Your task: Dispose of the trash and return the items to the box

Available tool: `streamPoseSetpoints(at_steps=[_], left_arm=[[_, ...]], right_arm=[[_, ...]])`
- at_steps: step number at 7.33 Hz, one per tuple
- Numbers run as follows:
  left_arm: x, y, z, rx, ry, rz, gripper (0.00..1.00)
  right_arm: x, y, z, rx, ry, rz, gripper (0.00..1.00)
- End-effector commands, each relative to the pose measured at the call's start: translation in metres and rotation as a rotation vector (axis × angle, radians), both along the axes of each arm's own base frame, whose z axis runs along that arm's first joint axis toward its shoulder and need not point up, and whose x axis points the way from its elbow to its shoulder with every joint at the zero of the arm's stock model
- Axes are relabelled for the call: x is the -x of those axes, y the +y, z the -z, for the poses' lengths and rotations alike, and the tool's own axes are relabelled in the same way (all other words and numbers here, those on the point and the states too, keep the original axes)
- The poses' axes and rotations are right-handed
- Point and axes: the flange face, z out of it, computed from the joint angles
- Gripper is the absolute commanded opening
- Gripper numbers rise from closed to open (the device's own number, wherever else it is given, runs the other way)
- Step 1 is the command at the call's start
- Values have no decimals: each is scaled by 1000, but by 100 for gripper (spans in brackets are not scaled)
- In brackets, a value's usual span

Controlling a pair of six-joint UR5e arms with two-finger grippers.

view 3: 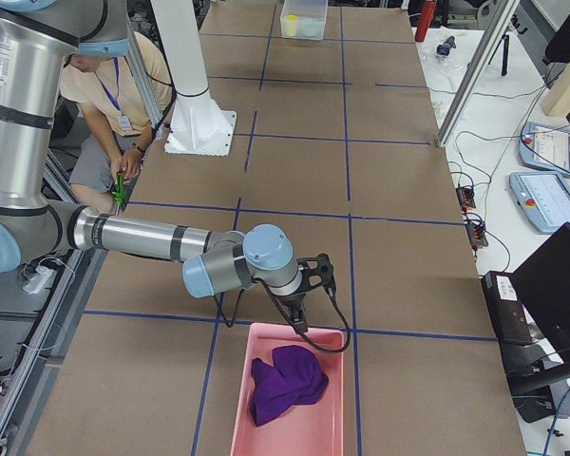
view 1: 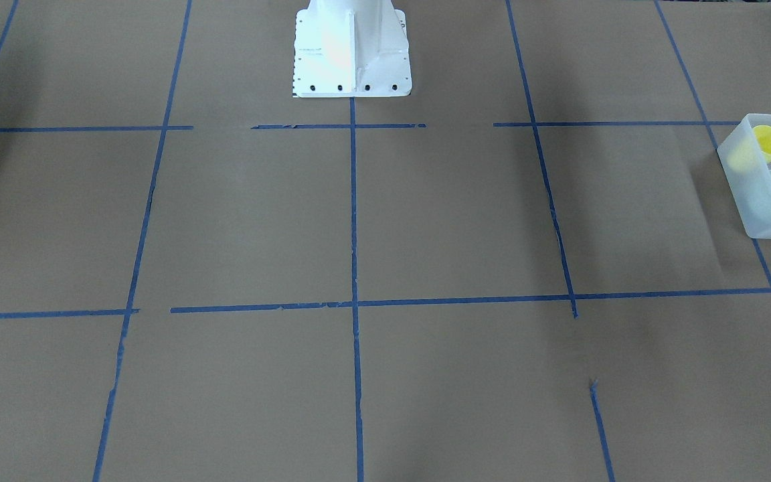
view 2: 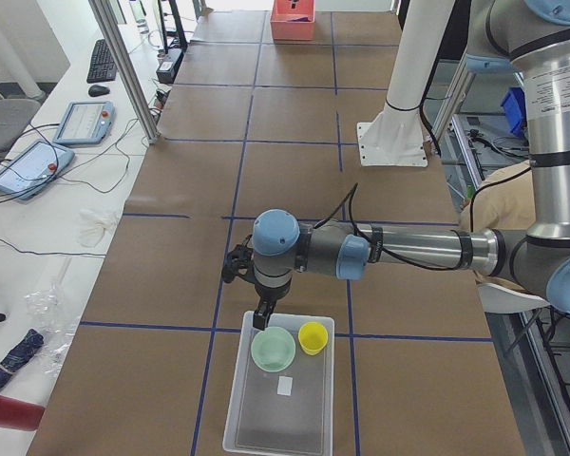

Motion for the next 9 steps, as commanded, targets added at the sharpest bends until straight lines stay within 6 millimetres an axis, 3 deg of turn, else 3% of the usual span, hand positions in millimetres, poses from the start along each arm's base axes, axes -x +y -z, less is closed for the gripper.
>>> streamPoseSetpoints(at_steps=[1, 2, 6, 9], left_arm=[[24, 13, 6, 49, -2, 57, 100], [24, 10, 1, 61, -2, 58, 100], [27, -2, 17, 18, -7, 61, 100], [28, 1, 10, 35, -4, 64, 100]], right_arm=[[6, 8, -6, 99, 9, 18, 100], [5, 5, -4, 87, 13, 20, 100], [9, 7, 12, 58, -52, 35, 100], [11, 2, 17, 105, -51, 34, 100]])
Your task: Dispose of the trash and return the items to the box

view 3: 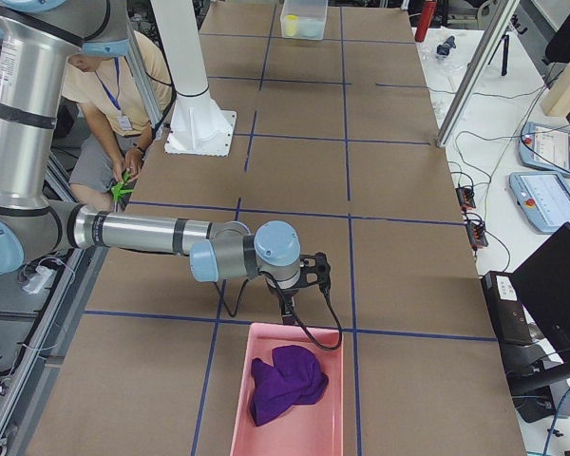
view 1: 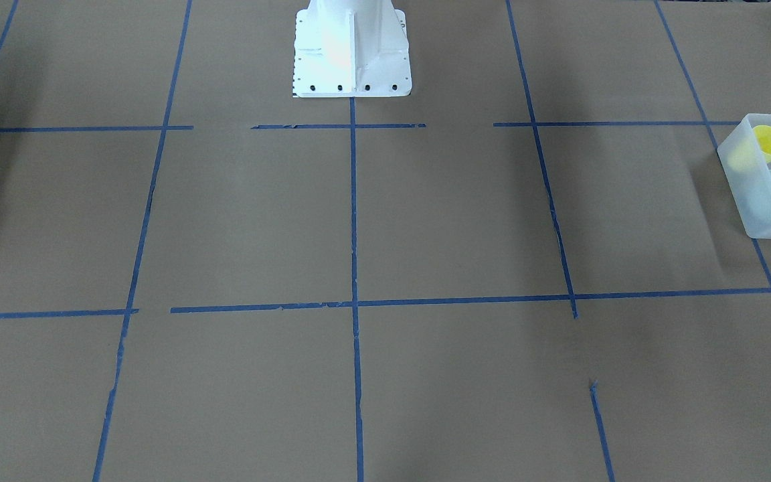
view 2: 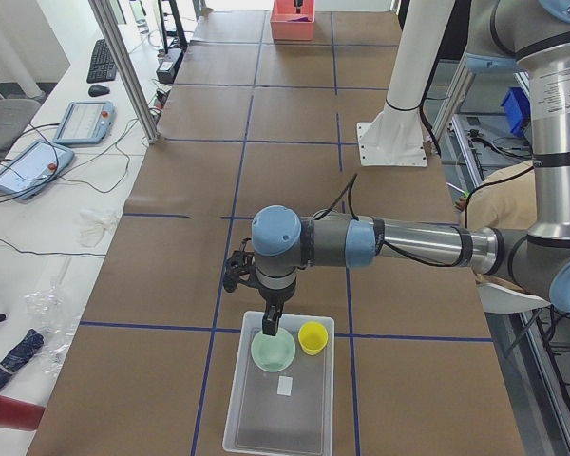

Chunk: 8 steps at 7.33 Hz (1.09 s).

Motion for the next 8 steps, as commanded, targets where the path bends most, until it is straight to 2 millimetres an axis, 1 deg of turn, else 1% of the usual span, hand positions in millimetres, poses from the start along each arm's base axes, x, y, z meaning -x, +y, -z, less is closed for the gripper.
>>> streamPoseSetpoints(at_steps=[1, 2, 3, 8], left_arm=[[0, 3, -1, 5, 5, 2, 100], [0, 3, 0, 3, 8, 2, 100], [0, 3, 3, -3, 7, 2, 100], [0, 0, 6, -14, 7, 2, 100]], right_arm=[[-3, -1, 14, 91, 25, -8, 100], [-13, -7, 22, 61, 113, -27, 100], [-14, -7, 19, 65, 129, -28, 100], [-14, -5, 15, 71, 128, -28, 100]])
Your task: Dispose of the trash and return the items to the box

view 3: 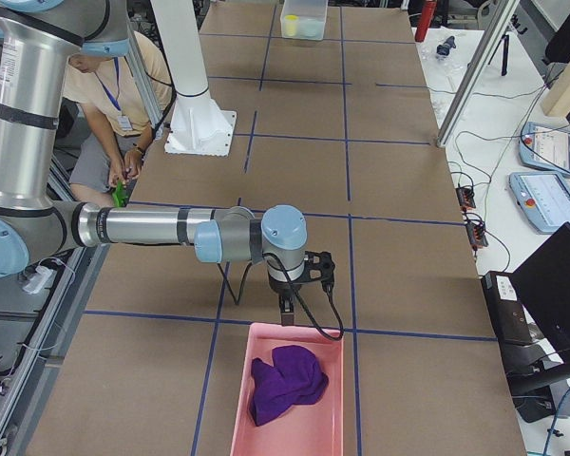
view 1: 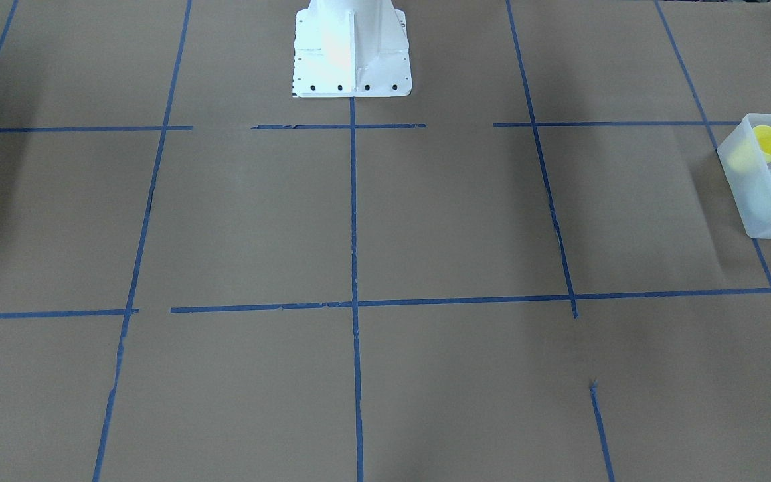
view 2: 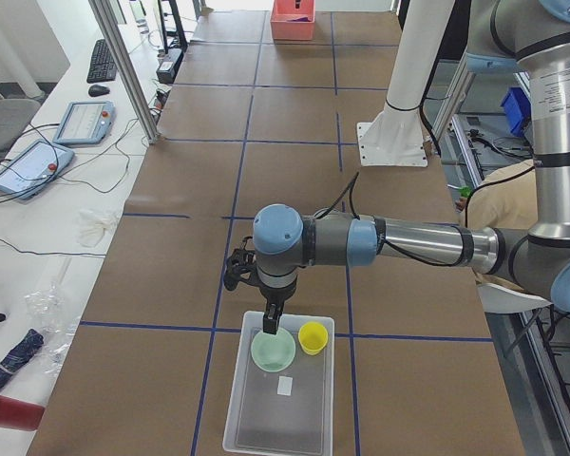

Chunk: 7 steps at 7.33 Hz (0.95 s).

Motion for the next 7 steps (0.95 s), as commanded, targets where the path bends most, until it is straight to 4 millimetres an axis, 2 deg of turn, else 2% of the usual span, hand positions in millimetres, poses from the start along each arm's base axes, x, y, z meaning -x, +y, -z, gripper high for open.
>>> streamPoseSetpoints(at_steps=[1, 7], left_arm=[[0, -1, 0, -2, 0, 0, 100], [0, 0, -2, 2, 0, 0, 100]], right_arm=[[1, 0, 0, 0, -3, 2, 100], [4, -4, 7, -8, -42, 2, 100]])
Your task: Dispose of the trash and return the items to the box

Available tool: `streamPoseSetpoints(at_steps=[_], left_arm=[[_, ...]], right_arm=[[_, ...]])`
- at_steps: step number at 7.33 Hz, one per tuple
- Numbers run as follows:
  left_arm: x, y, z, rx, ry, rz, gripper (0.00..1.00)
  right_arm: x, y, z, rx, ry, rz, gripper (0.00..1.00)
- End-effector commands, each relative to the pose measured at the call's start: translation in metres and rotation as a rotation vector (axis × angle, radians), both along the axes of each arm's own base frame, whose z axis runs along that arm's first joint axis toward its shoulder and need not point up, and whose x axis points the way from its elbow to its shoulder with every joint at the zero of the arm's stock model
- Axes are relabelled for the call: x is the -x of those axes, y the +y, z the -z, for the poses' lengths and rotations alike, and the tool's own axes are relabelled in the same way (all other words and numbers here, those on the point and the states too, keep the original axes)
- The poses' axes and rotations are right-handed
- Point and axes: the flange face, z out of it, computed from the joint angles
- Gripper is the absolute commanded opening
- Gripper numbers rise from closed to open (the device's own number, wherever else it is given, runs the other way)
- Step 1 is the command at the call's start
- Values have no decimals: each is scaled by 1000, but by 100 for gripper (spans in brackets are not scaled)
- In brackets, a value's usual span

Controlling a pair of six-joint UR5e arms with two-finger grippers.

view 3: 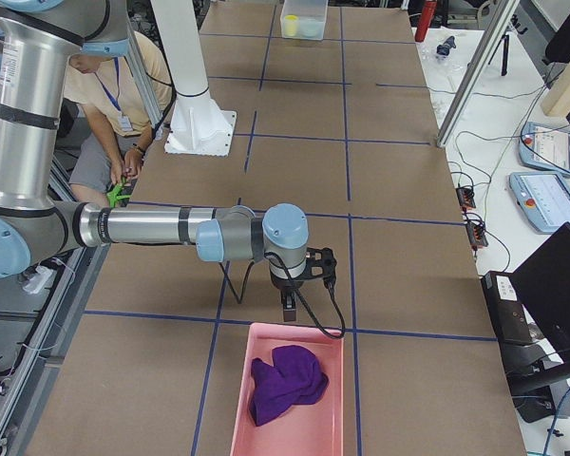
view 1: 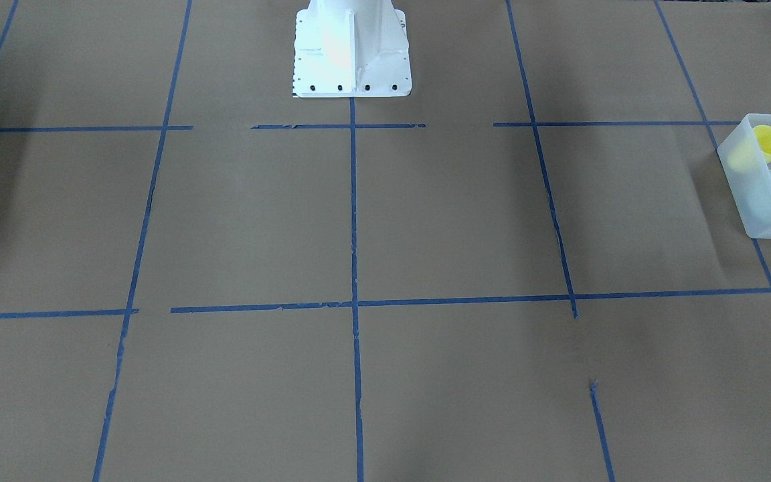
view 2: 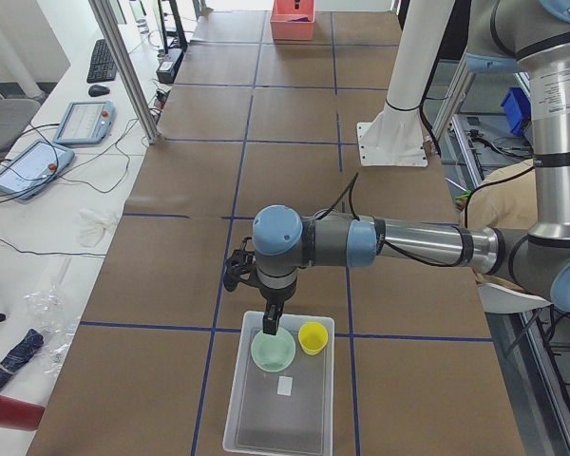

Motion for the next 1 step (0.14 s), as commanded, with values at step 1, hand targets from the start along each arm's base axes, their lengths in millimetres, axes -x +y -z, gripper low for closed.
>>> streamPoseSetpoints(at_steps=[1], left_arm=[[0, -1, 1, -3, 0, 0, 100]], right_arm=[[0, 0, 0, -1, 0, 1, 100]])
